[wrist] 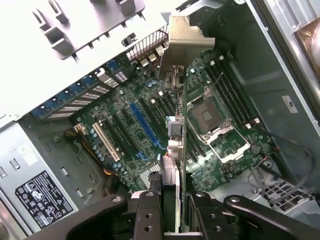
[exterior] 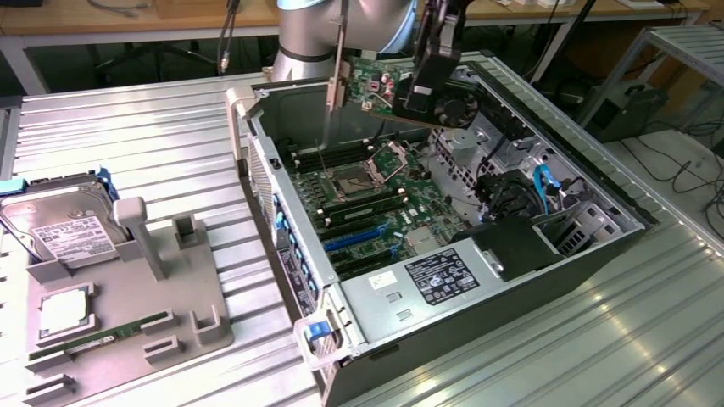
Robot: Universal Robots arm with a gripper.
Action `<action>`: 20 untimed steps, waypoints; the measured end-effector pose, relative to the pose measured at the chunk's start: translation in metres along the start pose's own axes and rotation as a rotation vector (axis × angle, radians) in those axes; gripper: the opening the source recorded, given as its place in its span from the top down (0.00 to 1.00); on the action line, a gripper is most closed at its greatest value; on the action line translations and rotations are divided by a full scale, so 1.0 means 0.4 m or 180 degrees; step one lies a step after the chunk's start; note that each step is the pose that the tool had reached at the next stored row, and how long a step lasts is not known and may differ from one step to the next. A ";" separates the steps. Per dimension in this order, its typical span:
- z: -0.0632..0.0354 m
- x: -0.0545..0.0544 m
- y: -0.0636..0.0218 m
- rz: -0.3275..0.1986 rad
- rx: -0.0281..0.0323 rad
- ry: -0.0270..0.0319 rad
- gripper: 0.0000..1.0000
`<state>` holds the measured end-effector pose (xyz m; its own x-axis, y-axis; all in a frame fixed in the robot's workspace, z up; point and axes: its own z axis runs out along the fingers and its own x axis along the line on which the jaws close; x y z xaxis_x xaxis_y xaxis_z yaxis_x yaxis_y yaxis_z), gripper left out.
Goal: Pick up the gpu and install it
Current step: 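Insert the gpu into the slot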
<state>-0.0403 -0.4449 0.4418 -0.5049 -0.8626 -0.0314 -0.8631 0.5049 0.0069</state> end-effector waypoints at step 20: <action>0.000 0.001 0.001 -0.0687 -0.0022 0.0005 0.73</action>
<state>-0.0407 -0.4452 0.4418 -0.3083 -0.9508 -0.0314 -0.9513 0.3083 0.0069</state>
